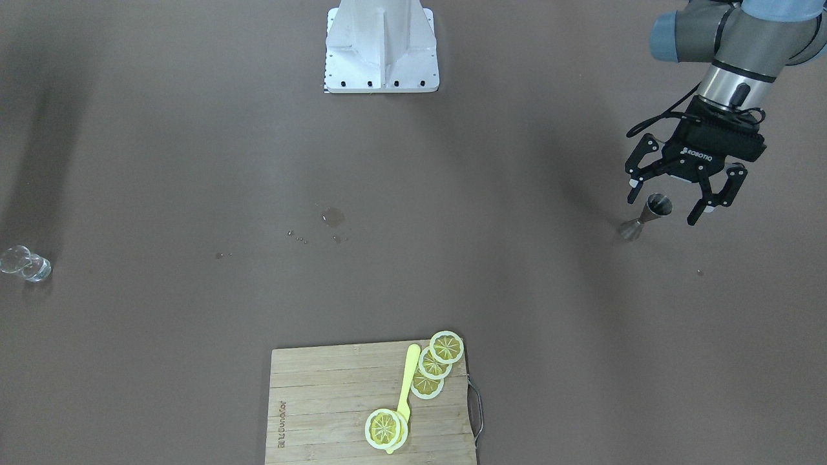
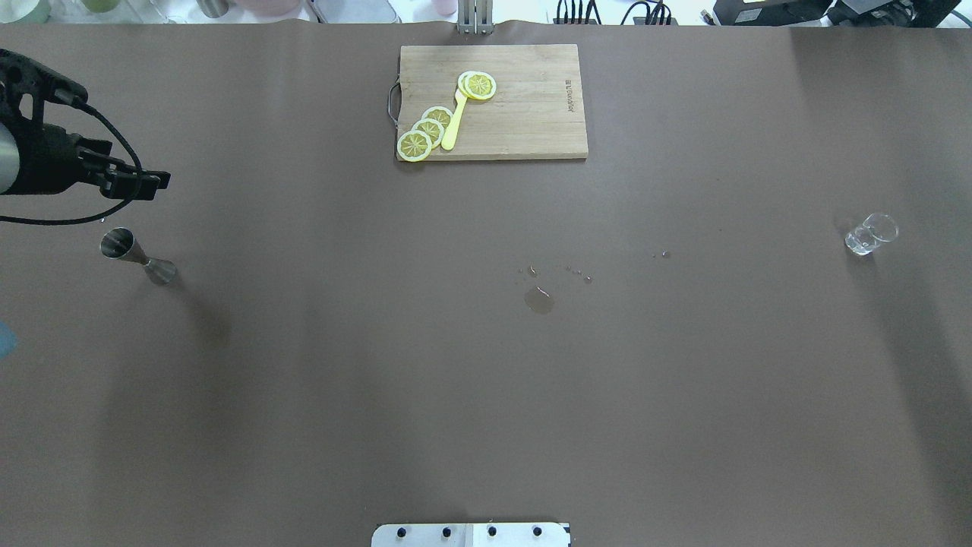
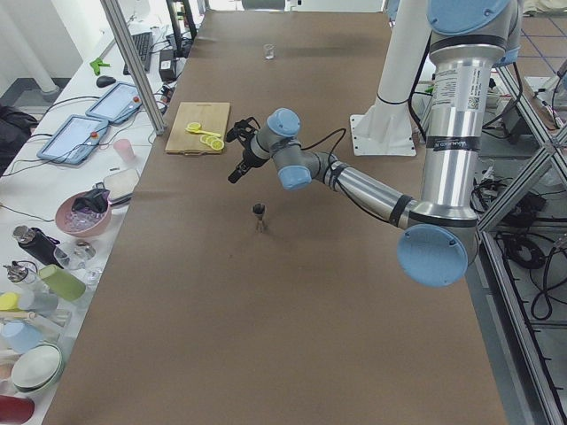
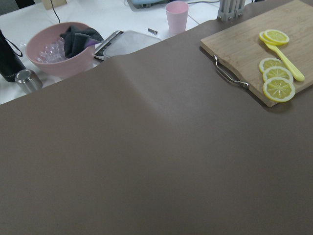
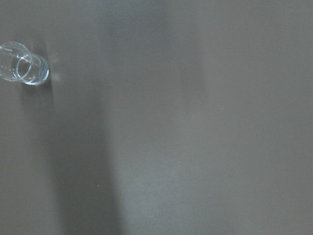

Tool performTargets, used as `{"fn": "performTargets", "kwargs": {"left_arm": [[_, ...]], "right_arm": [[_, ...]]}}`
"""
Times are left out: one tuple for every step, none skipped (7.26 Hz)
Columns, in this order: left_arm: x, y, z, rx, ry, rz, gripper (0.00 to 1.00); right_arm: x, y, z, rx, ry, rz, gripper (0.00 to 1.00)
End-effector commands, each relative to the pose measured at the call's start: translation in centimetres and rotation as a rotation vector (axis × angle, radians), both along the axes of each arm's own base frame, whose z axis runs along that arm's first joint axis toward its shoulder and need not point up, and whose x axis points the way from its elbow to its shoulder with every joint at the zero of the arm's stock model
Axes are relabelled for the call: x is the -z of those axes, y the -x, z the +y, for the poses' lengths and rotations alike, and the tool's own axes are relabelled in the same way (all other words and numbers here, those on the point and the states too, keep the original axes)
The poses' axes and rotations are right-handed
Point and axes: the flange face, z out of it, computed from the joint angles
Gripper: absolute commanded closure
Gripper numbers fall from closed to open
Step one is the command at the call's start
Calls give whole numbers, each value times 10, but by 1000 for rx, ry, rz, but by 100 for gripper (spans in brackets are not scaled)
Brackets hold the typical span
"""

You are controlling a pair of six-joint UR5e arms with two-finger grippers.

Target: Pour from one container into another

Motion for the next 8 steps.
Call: {"fn": "performTargets", "kwargs": {"left_arm": [[9, 19, -29, -72, 113, -96, 2], [15, 30, -45, -131, 108, -203, 2], [21, 40, -58, -159, 148, -276, 2], [24, 49, -67, -161, 198, -308, 2], [24, 53, -68, -157, 207, -308, 2], [22, 55, -69, -146, 212, -301, 2], [19, 56, -70, -145, 217, -301, 2], [17, 70, -72, -155, 248, -255, 2]], "right_arm": [[2, 0, -2, 0, -5, 0, 0], [3, 0, -3, 0, -7, 0, 0], [2, 0, -2, 0, -6, 0, 0], [3, 0, -3, 2, -9, 1, 0], [3, 0, -3, 0, -9, 1, 0], [2, 0, -3, -1, -6, -5, 0], [3, 0, -3, 0, -9, -3, 0], [4, 0, -4, 0, -12, -5, 0]]}}
